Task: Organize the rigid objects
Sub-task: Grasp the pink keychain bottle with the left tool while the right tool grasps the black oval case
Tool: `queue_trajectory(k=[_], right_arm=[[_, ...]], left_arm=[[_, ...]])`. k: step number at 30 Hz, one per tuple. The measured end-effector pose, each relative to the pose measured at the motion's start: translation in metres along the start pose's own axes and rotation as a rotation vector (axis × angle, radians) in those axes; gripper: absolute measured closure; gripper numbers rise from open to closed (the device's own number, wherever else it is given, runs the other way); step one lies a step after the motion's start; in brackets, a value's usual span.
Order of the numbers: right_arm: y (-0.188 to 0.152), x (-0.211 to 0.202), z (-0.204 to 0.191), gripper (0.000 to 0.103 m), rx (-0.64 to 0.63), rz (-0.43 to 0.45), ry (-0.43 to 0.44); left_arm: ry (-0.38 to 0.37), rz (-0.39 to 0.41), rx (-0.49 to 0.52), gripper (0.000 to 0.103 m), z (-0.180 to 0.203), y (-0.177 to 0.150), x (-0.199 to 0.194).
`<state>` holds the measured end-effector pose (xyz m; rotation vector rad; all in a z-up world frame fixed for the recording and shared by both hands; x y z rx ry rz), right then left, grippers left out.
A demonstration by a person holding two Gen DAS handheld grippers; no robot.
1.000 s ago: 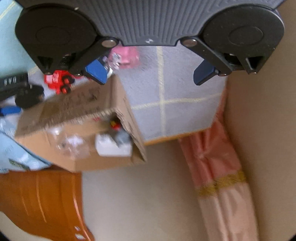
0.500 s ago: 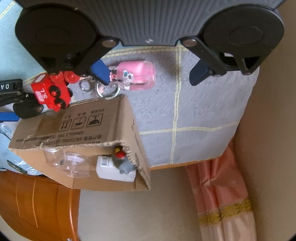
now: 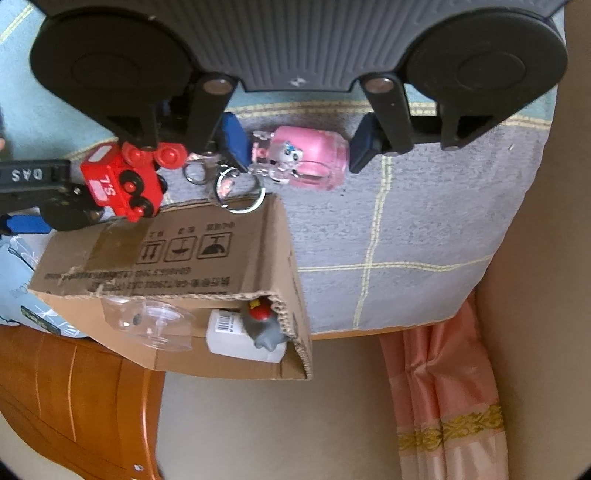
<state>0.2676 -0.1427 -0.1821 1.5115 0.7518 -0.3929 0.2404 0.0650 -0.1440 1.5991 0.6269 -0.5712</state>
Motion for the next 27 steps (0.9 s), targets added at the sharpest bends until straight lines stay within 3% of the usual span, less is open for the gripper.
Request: queue_trajectory(k=[5, 10, 17, 27], right_arm=[[0.002, 0.002, -0.004, 0.0, 0.009, -0.004, -0.011], [0.004, 0.0, -0.005, 0.01, 0.01, -0.007, -0.014], [0.004, -0.003, -0.004, 0.012, 0.004, -0.036, 0.0], [0.007, -0.037, -0.001, 0.012, -0.098, -0.115, 0.139]], left_arm=[[-0.005, -0.005, 0.002, 0.049, 0.002, 0.001, 0.001], [-0.012, -0.009, 0.008, 0.052, 0.001, 0.002, 0.001], [-0.029, -0.028, 0.018, 0.052, 0.0, 0.003, 0.002], [-0.084, -0.084, 0.134, 0.052, -0.014, 0.015, -0.014]])
Point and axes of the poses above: each gripper's, at about its wrist camera, not at the fingertips, and x roughly the way its jaws point, z to its right, y to its top, the point moved 5 cm from there along x, roughly the way its jaws point, and after that the axes turned 10 degrees about y, right-handed, at the moved point
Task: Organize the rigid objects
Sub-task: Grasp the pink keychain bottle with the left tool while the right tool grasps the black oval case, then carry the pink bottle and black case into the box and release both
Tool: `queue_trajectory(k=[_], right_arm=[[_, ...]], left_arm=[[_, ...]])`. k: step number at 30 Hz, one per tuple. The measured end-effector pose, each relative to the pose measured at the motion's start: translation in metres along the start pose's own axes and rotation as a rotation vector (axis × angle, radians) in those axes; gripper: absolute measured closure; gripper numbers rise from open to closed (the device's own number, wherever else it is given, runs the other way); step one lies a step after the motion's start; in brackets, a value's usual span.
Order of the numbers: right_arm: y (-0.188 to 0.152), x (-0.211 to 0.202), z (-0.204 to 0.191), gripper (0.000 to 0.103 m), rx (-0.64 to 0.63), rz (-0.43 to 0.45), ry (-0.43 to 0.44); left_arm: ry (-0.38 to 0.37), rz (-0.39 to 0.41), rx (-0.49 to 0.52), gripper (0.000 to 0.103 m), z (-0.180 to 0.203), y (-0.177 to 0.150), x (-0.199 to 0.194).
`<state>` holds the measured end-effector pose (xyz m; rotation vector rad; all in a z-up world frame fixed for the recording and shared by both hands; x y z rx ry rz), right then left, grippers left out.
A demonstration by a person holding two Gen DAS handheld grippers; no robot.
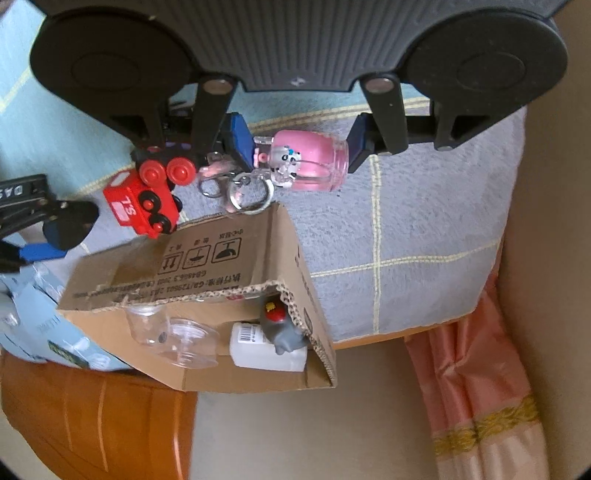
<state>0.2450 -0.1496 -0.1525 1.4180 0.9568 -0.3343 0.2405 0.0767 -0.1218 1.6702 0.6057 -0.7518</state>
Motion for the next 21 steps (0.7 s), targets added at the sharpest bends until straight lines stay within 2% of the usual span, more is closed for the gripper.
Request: queue_trajectory(k=[5, 14, 21], right_arm=[[0.008, -0.032, 0.002, 0.012, -0.054, -0.017, 0.054], [0.03, -0.067, 0.002, 0.012, -0.091, -0.016, 0.148], [0.052, -0.081, -0.002, 0.012, -0.143, 0.012, 0.163]], left_arm=[[-0.007, -0.018, 0.081, 0.052, -0.007, 0.014, -0.02], [-0.049, -0.061, 0.121, 0.052, -0.01, 0.04, -0.052], [-0.088, -0.017, 0.157, 0.054, 0.003, 0.072, -0.083]])
Point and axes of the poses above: each gripper's, at about its wrist camera, not at the fingertips, and x roughly the way its jaws point, z to its right, y to its top, the point moved 5 cm from there along x, roughly the way its jaws point, and after that the axes turned 10 degrees about y, right-handed, at the moved point
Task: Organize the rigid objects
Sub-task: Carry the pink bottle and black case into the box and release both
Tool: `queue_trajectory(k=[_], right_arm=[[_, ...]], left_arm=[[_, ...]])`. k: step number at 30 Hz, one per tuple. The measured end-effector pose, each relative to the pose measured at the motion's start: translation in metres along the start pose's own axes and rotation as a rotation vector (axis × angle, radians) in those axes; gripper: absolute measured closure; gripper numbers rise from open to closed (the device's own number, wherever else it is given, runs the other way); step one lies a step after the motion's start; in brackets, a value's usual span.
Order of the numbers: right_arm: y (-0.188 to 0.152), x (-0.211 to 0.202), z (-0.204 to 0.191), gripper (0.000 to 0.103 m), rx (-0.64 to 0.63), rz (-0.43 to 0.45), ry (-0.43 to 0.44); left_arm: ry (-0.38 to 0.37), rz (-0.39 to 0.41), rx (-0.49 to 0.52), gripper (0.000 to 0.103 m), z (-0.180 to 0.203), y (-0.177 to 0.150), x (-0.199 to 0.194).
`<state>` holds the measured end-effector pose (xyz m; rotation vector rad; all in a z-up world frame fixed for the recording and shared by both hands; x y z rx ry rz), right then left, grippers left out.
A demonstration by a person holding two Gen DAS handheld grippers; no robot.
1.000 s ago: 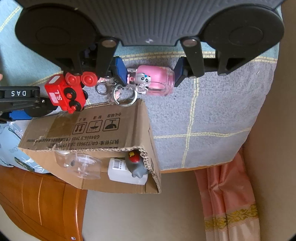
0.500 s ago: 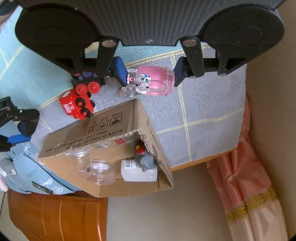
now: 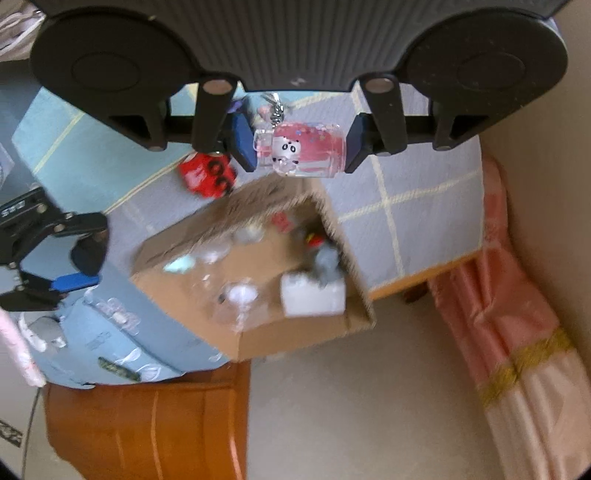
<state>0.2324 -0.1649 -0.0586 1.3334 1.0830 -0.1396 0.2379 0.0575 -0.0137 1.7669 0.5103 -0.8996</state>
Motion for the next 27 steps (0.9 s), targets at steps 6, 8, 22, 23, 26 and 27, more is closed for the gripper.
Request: queue_trajectory(k=[6, 8, 22, 23, 26, 27], right_arm=[[0.019, -0.002, 0.006, 0.012, -0.005, 0.028, -0.003], [0.025, -0.002, 0.008, 0.012, -0.007, 0.033, -0.003], [0.058, 0.009, 0.03, 0.012, -0.018, 0.041, -0.037], [0.06, 0.01, 0.032, 0.012, -0.018, 0.039, -0.039], [0.067, 0.012, 0.037, 0.012, -0.008, 0.041, -0.037], [0.069, 0.013, 0.039, 0.012, -0.005, 0.044, -0.037]], left_arm=[[-0.01, 0.107, 0.046, 0.054, 0.014, 0.047, -0.021], [-0.011, 0.137, 0.061, 0.054, 0.019, 0.063, -0.021], [-0.019, 0.09, 0.037, 0.046, 0.049, 0.109, 0.07], [-0.011, 0.09, 0.028, 0.035, 0.048, 0.109, 0.073], [-0.008, 0.126, 0.005, 0.016, 0.045, 0.107, 0.071], [-0.004, 0.138, 0.003, 0.014, 0.044, 0.106, 0.068]])
Point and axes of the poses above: each gripper's, at about its wrist camera, not at the fingertips, and x roughly the way its jaws point, z to its right, y to its top, the point moved 5 cm from there along x, roughly the way its jaws point, and after that the axes turned 10 degrees about y, right-handed, at the moved point
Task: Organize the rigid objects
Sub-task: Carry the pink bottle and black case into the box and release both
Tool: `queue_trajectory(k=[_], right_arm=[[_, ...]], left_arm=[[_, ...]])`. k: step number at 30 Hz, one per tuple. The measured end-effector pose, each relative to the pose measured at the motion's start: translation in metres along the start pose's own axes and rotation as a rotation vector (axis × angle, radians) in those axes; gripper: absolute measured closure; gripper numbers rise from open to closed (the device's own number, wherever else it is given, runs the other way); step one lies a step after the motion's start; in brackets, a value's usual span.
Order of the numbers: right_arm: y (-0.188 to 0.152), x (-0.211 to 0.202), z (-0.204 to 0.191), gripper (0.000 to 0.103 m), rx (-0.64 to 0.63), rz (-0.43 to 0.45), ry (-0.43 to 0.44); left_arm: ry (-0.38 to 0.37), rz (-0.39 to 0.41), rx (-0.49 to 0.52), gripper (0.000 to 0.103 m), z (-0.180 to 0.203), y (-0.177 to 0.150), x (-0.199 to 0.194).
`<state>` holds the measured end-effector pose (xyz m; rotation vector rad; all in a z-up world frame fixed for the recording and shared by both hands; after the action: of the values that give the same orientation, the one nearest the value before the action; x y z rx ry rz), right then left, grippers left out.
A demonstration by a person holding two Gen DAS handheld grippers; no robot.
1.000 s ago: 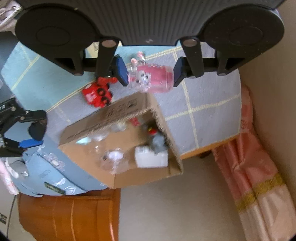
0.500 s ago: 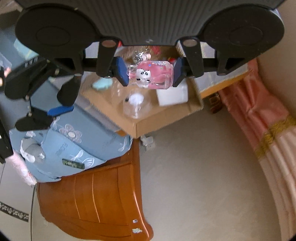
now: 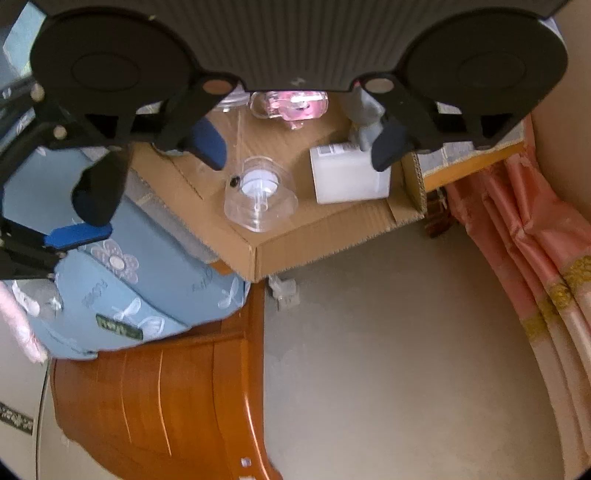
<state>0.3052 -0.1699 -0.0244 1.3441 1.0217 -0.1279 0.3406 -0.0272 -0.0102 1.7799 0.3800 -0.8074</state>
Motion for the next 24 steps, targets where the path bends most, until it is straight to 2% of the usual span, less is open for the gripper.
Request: queue_trajectory(k=[5, 13, 18, 23, 24], right_arm=[[0.022, 0.013, 0.011, 0.012, 0.003, 0.003, -0.014], [0.058, 0.061, 0.04, 0.012, 0.062, -0.041, -0.036], [0.053, 0.092, 0.051, 0.012, 0.1, -0.11, -0.046], [0.037, 0.097, 0.043, 0.012, 0.102, -0.173, 0.011], [0.035, 0.096, 0.041, 0.008, 0.097, -0.18, 0.008]], left_arm=[[0.003, 0.026, -0.014, 0.004, -0.008, -0.009, -0.017], [0.012, 0.01, -0.068, 0.004, -0.018, -0.042, -0.039], [0.014, -0.002, -0.055, 0.004, -0.021, -0.06, -0.046], [0.026, -0.001, -0.051, 0.004, -0.026, -0.068, -0.049], [0.027, -0.003, -0.056, 0.004, -0.026, -0.068, -0.05]])
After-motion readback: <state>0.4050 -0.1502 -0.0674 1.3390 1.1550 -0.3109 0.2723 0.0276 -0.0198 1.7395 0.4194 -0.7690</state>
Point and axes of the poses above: each gripper's, at about its wrist camera, not at the fingertips, and x roughly the way its jaws point, z to its right, y to its top, the point moved 5 cm from there along x, roughly the way its jaws point, and after that the axes turned 10 degrees about y, right-handed, at the moved point
